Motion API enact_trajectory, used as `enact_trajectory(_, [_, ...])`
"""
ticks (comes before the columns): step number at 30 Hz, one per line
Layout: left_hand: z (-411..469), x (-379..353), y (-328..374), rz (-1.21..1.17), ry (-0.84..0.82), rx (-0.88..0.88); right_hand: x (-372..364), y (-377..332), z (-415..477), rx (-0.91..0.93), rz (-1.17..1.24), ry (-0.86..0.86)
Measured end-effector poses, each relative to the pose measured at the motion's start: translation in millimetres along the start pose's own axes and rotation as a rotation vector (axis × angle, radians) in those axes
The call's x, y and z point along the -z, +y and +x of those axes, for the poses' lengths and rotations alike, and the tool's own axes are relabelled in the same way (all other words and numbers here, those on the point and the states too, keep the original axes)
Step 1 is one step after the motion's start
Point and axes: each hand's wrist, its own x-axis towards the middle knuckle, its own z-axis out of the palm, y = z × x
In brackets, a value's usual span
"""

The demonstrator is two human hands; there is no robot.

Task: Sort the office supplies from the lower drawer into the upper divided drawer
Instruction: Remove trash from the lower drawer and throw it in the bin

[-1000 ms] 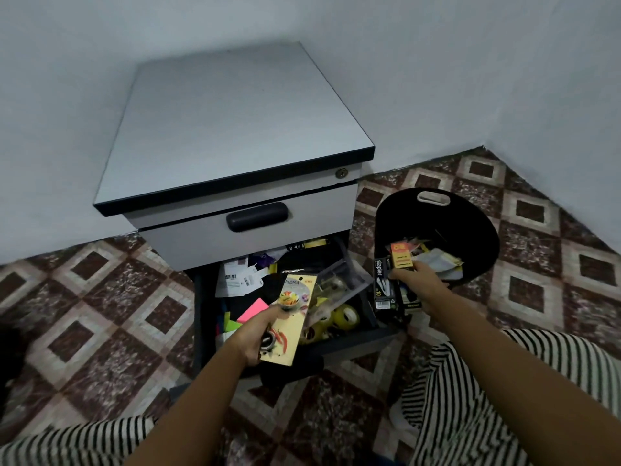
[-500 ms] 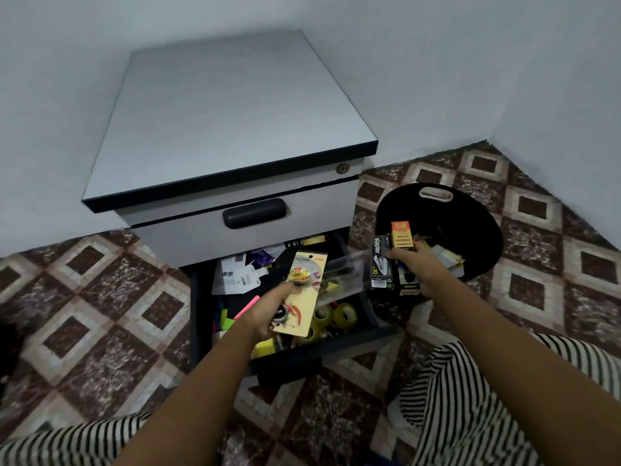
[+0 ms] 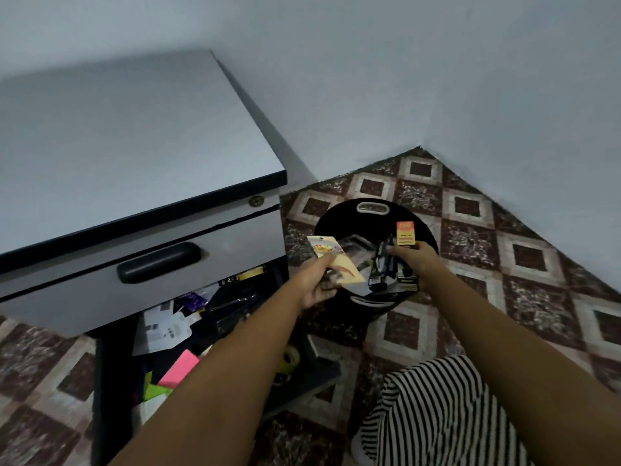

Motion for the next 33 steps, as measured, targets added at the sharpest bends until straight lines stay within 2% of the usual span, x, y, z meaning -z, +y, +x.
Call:
enact_trajectory(2, [13.6,-13.6,10.8,0.095,-0.056,0.016,4.0,-6.9,8.5,0.005,-0.017,-0.104])
enact_trajectory(4, [23.4,-23.5,18.0,0.357,-0.076,0.004,4.2,-12.7,10.6,-0.003,-0.036,-0.184])
enact_trajectory(6, [29.0,-30.1,19.1,0.670,-0.049,-0.093,1.2,-8.9,15.1,0.033,-0.169,-0.172])
enact_trajectory(9, [37.9,-25.5,10.7,0.969,-0.033,-0.257,-7.9,0.1,14.6,0.102,-0.313,-0.129])
enact_trajectory(13, [36.4,-6.3,-7.2,1.285,-0.009,-0.290,-22.5,8.2,4.7,0.118,-0.478,-0.180])
enact_trajectory(17, [19.6,17.7,-22.9,1.340,0.084,-0.411,-49.0,11.8,-12.7,0.221,-0.661,-0.234])
enact_trajectory(22, [-15.1,66.7,-53.4,1.290,0.261,-0.522,-101.5,22.1,-44.7,0.465,-0.865,-0.299])
enact_trajectory(25, [-32.1,101.4,-73.8,1.249,0.343,-0.468,-135.5,34.7,-61.9,0.708,-0.981,-0.234])
enact_trajectory(28, [-50.2,139.3,-92.1,1.241,0.397,-0.362,-175.1,45.3,-75.7,0.848,-1.092,-0.299])
enact_trajectory(33, [-69.2,186.2,-107.5,1.185,0.539,-0.223,-223.8,56.1,-80.1,0.780,-1.297,-0.459])
